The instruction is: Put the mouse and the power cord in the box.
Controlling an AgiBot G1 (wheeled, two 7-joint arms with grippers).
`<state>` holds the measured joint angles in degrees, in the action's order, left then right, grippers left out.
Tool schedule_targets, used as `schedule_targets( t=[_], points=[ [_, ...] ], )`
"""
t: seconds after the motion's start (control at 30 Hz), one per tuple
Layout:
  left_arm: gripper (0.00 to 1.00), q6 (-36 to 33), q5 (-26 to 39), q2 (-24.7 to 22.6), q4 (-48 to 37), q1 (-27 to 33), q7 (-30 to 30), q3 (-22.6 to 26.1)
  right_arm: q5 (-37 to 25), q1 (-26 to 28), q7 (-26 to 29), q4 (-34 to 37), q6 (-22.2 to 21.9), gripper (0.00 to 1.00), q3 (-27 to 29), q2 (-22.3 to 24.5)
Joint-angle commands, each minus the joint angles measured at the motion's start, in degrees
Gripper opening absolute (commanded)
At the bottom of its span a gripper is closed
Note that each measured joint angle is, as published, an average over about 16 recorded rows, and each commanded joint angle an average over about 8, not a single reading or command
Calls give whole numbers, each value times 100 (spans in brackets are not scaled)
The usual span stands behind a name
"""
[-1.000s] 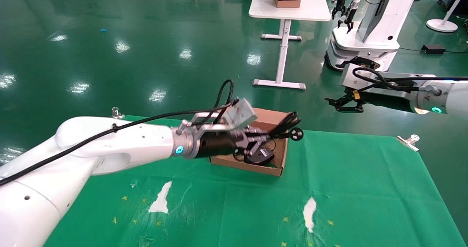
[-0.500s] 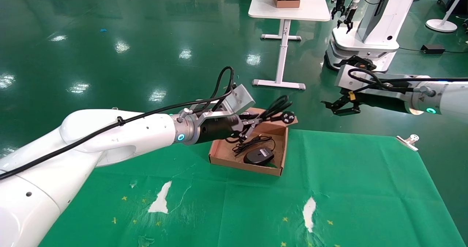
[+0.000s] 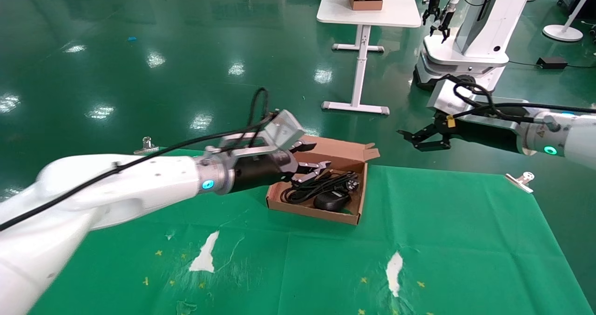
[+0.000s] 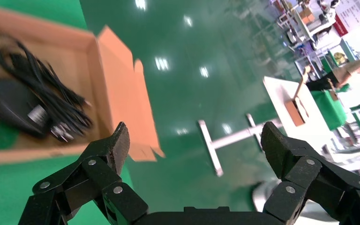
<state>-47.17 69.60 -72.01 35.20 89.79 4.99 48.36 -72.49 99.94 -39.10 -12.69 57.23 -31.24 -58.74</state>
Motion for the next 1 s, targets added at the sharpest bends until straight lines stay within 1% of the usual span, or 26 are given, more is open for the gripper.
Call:
schedule_targets(
  t=[0.03,1.0],
  points=[
    [100,-153,-110,147,152,-112,23,-128,119,-149,194,-237,111,100,59,92],
    [100,-2397,-1726,2301,2388,-1756,358,-2012,1868,-2341,3041,-3715,1736,100,928,1447]
  ],
)
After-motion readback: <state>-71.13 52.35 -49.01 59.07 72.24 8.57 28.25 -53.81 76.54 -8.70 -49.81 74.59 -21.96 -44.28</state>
